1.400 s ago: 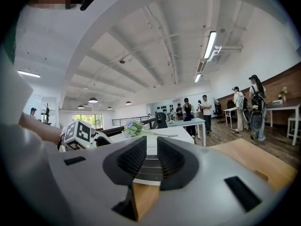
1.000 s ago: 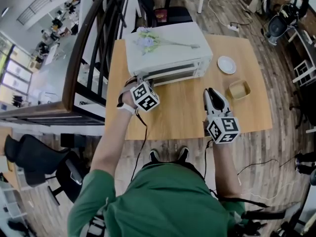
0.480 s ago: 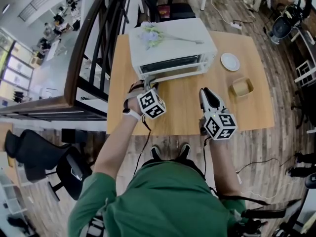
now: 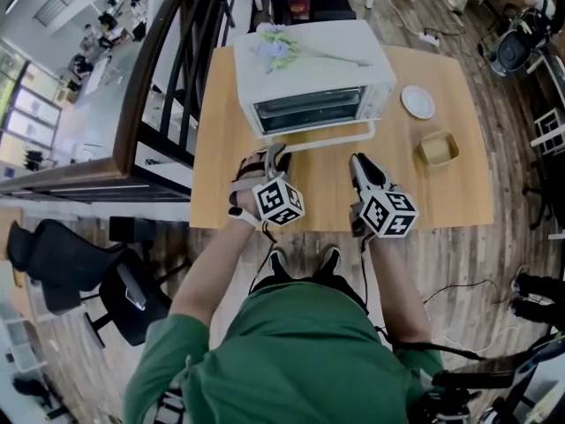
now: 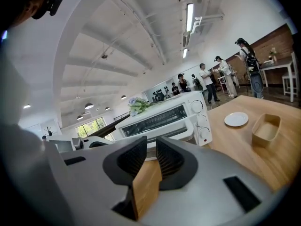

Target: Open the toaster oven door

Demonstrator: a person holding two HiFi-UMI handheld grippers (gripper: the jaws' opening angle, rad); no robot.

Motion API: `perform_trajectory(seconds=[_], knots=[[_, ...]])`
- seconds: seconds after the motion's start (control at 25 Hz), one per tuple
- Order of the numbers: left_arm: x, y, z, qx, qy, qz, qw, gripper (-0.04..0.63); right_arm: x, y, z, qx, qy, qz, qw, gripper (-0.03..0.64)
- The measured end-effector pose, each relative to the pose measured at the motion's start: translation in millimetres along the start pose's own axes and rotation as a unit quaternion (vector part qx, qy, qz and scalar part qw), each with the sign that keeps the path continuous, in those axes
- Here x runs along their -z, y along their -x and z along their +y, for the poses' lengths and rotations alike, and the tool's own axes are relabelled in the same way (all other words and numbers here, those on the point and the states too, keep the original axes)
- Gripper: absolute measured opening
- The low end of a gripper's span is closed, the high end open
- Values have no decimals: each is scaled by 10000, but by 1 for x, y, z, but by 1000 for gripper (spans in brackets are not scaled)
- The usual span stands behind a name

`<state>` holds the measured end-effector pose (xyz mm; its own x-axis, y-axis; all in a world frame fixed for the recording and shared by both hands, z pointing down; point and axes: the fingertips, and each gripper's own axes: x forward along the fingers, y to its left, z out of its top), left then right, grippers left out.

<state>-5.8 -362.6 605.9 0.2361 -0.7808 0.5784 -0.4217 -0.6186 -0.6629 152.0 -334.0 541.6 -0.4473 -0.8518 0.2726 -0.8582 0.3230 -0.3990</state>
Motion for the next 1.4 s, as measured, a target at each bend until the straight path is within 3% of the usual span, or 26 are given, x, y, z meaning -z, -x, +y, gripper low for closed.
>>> perform_trajectory(seconds=[0.36,0.8,1.08,1.4], knots=[[8,6,-32,-248,142,-139,9995,121,52,-19,-11,136,-550,615,9965,97],[23,9,-76,79,247,-32,9997,121,74,-15,-7,602,188,737,9953,117],[29,9,-101,300,211,78,9993,121,98,-17,-18,556,-197,995,9933,135],[38,4,-121,401,38,172,9990,121,101,-23,-24,372,-1464,686,9861,135]])
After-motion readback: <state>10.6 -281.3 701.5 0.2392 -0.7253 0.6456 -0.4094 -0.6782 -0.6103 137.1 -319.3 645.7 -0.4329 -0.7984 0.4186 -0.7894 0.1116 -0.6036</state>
